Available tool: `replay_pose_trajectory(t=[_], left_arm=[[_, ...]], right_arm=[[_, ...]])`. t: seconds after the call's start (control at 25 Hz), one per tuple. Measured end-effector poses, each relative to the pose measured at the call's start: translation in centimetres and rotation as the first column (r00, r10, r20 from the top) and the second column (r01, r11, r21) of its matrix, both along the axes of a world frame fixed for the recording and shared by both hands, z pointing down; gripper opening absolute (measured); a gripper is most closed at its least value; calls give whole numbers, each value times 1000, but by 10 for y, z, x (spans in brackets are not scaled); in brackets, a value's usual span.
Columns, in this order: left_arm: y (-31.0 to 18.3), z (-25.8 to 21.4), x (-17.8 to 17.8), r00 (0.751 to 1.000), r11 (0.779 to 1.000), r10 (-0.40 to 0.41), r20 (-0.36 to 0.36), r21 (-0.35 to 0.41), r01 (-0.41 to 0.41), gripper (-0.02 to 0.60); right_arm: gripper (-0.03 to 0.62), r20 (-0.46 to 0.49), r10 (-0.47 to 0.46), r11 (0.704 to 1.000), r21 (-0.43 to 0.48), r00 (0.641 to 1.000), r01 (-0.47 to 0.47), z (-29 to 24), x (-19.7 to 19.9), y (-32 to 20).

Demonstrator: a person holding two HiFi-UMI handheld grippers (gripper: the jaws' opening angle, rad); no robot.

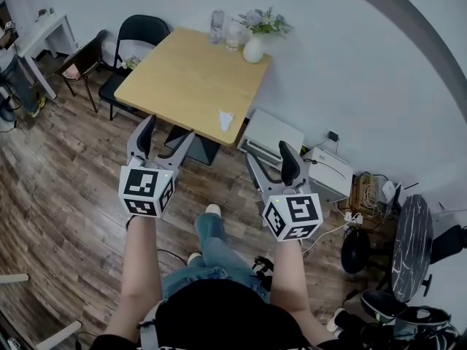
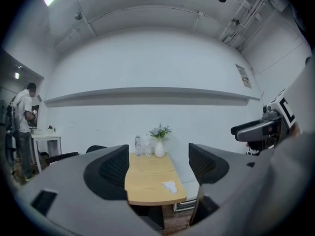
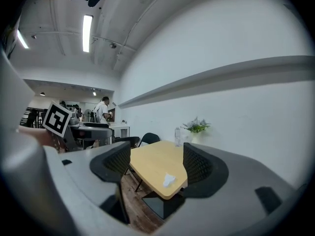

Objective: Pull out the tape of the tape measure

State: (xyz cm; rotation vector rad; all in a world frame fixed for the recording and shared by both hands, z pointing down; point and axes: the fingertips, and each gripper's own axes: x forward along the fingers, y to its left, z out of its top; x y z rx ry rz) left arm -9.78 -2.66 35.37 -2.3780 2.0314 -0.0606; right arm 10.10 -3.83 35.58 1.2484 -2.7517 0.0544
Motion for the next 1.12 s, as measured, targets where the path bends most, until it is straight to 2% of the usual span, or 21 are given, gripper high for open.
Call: replay_pose_trajectory(t=[0.64, 0.88, 1.12], left_arm=[[-203, 1, -25, 1000, 999, -9, 25, -45, 10, 371], [-247, 4, -31, 999, 998, -30, 24, -47, 32, 371], [-261, 36, -32, 999, 994, -34, 9, -106, 35, 371]], right_arm=[[344, 26, 12, 1000, -18, 1000, -11, -2, -14, -207], [344, 21, 19, 1000, -23, 1000, -18, 4, -12, -254], [344, 1, 12, 996, -89, 1000, -11, 36, -17, -269]])
